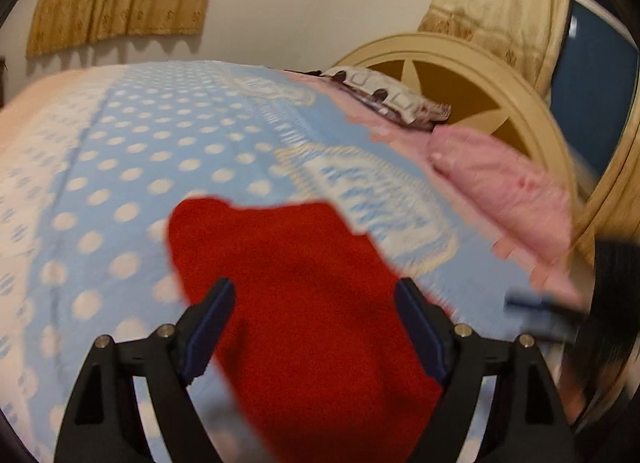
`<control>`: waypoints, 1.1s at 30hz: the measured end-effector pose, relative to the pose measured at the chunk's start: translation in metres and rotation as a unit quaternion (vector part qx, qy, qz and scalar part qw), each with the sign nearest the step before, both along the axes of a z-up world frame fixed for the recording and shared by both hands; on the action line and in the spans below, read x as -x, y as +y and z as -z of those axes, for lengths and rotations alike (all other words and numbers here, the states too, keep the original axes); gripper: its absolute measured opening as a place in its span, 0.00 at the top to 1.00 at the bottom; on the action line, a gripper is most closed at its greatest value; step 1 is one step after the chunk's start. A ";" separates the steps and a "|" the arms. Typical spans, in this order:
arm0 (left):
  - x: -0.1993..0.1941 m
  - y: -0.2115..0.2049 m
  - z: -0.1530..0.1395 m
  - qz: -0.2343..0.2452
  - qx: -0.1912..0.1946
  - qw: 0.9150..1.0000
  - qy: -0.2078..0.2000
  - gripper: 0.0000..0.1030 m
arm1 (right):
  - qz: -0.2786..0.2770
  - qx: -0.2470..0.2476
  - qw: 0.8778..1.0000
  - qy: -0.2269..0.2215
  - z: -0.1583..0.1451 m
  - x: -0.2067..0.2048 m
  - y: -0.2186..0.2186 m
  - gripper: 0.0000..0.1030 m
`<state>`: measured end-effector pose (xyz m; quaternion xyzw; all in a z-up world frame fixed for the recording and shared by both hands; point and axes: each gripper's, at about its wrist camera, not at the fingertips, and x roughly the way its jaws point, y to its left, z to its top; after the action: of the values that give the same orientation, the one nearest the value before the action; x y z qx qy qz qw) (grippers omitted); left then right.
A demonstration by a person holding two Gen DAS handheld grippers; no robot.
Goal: Fold small clothes
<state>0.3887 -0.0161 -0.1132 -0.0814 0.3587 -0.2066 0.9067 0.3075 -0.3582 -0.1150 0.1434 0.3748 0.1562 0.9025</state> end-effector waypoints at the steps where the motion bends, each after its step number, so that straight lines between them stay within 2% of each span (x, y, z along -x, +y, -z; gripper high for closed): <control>1: 0.010 0.001 0.005 -0.001 -0.011 1.000 -0.003 0.18 | -0.008 -0.012 1.000 0.008 -0.001 -0.013 0.000 0.21; 5: 0.045 0.001 0.012 0.020 -0.015 1.000 -0.016 0.18 | -0.032 -0.019 0.999 0.034 0.007 -0.067 0.010 0.23; 6: 0.052 0.000 0.013 0.027 -0.018 0.999 -0.021 0.15 | -0.034 -0.022 0.998 0.044 0.012 -0.080 0.012 0.27; 7: 0.061 -0.003 0.014 0.033 -0.022 0.999 -0.026 0.14 | -0.037 -0.034 0.997 0.059 0.020 -0.097 0.014 0.37; 10: 0.070 -0.013 0.019 0.058 -0.040 0.997 -0.026 0.08 | -0.051 -0.050 0.994 0.085 0.036 -0.126 0.022 0.43; 14: 0.070 -0.023 0.029 0.070 -0.065 0.995 -0.025 0.08 | -0.073 -0.044 0.988 0.129 0.061 -0.154 0.040 0.44; 16: 0.063 -0.023 0.040 0.066 -0.071 0.995 -0.004 0.08 | -0.084 -0.032 0.986 0.140 0.071 -0.157 0.049 0.44; 18: 0.055 -0.018 0.050 0.062 -0.057 0.996 0.021 0.08 | -0.083 -0.021 0.988 0.130 0.073 -0.155 0.052 0.60; 19: 0.053 -0.014 0.052 0.060 -0.046 0.997 0.028 0.08 | -0.085 -0.033 0.987 0.129 0.072 -0.153 0.051 0.78; 20: 0.052 -0.010 0.051 0.057 -0.036 0.997 0.032 0.08 | -0.082 -0.047 0.988 0.125 0.069 -0.150 0.047 0.83; 23: 0.052 -0.005 0.044 0.052 -0.021 0.998 0.023 0.08 | -0.076 -0.038 0.992 0.089 0.048 -0.135 0.043 0.84; 26: 0.055 -0.009 0.042 0.053 -0.029 0.998 0.016 0.08 | -0.063 -0.046 0.996 0.053 0.023 -0.119 0.032 0.85; 28: 0.054 -0.014 0.042 0.059 -0.032 0.998 0.018 0.08 | -0.054 -0.035 0.997 0.044 0.017 -0.115 0.026 0.85; 30: 0.054 -0.016 0.042 0.063 -0.033 0.997 0.020 0.08 | -0.033 -0.010 0.998 0.057 0.026 -0.121 0.023 0.85; 33: 0.061 -0.018 0.035 0.066 -0.034 0.997 0.007 0.08 | 0.005 0.004 0.995 0.095 0.059 -0.138 0.007 0.85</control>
<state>0.3278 -0.0337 -0.1482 -0.0280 0.3769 -0.2525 0.8907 0.4450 -0.3512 -0.1738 0.1558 0.4586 0.1356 0.8643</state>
